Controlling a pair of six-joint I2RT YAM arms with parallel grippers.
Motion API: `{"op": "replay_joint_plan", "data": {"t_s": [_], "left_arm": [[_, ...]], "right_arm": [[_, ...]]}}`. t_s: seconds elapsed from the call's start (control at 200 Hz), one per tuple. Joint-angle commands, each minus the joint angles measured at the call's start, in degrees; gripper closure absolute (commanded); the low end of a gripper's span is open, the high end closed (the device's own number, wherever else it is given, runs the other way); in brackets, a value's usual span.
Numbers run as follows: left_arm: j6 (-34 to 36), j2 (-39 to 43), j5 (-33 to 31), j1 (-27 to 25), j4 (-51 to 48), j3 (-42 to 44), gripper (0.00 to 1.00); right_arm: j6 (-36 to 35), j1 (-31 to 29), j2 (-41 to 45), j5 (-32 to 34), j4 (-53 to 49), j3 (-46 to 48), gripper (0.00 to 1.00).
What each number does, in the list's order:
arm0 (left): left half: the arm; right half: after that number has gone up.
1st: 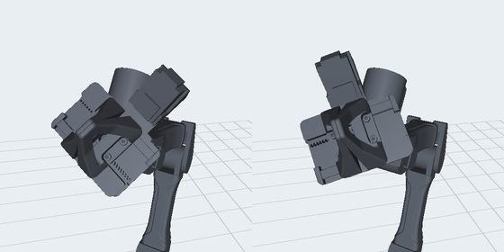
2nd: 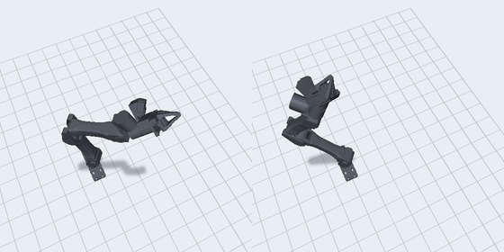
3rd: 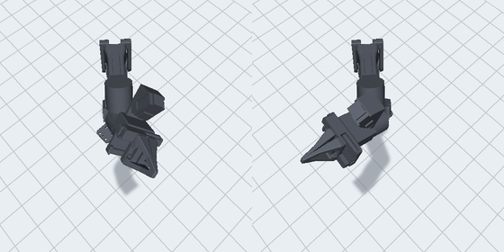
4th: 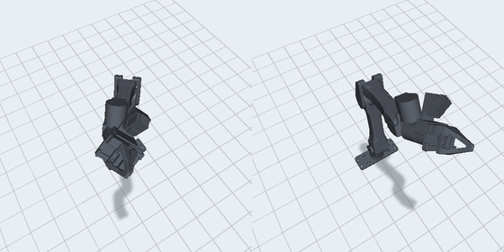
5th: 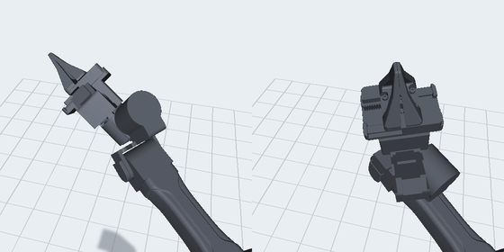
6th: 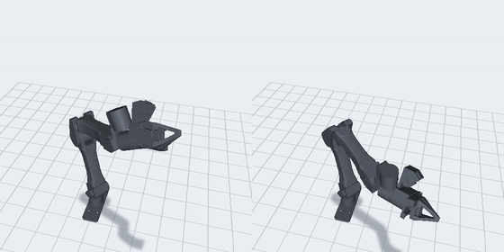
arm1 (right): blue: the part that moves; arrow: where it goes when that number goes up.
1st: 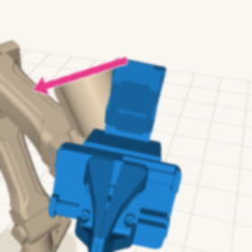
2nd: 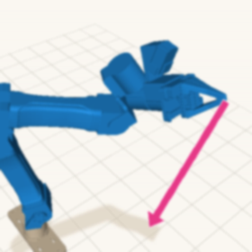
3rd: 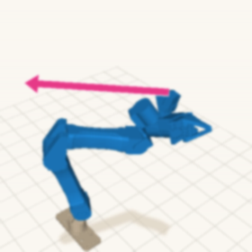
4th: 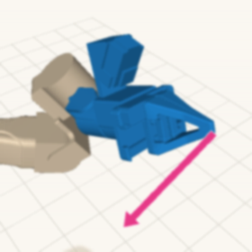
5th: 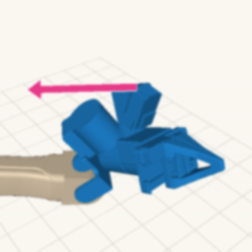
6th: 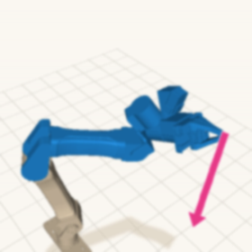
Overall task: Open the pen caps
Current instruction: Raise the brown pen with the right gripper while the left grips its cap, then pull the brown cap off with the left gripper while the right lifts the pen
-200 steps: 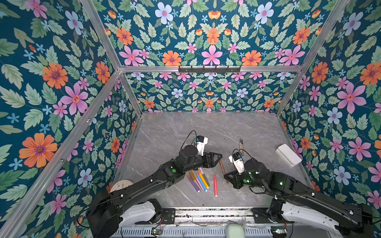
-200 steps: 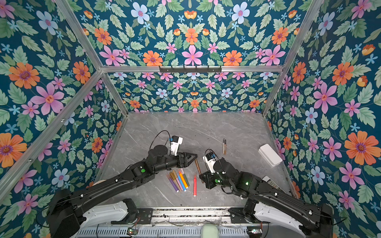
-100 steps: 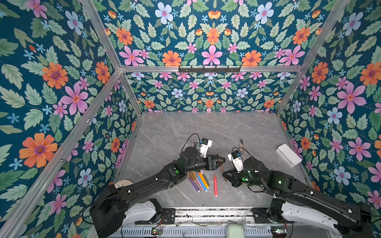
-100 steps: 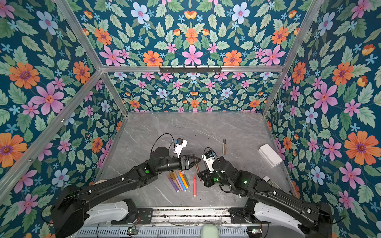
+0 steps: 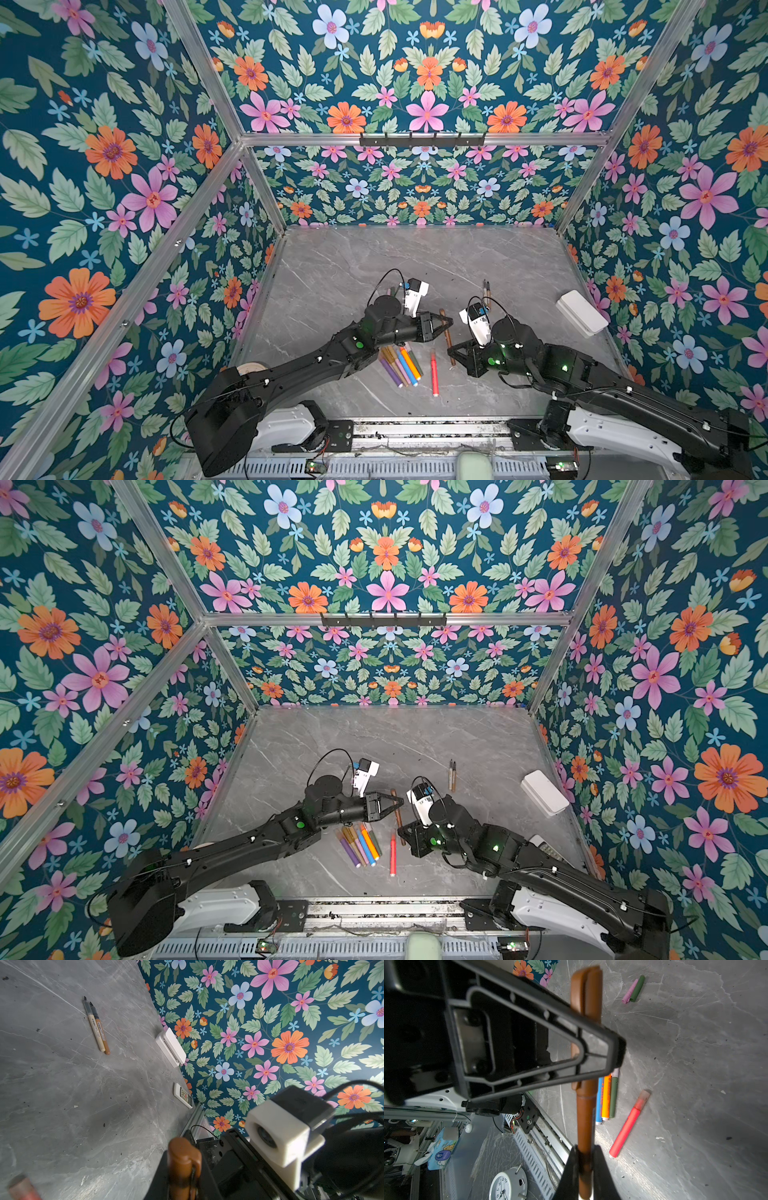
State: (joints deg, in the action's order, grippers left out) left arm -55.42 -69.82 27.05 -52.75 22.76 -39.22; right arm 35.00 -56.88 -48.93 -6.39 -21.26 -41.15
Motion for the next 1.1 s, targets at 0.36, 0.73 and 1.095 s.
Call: {"op": "replay_joint_plan", "data": {"t_s": [0.36,0.73,1.095], "left_arm": [[-1.81,0.32,1.70,0.10,5.17,-0.19,0.89],[-0.15,-7.83,6.94,21.90,7.38,-14.15,0.91],[22.33,-9.36,-12.99,26.92,-27.54,-11.87,0.86]], "right_arm": [[0.86,-0.03,-1.58,0.95,2.48,0.19,1.00],[6.34,-3.49,-1.49,3.93,5.38,5.74,1.00],[10.26,-3.51,4.77,16.40,-5.34,6.69,1.00]]}}
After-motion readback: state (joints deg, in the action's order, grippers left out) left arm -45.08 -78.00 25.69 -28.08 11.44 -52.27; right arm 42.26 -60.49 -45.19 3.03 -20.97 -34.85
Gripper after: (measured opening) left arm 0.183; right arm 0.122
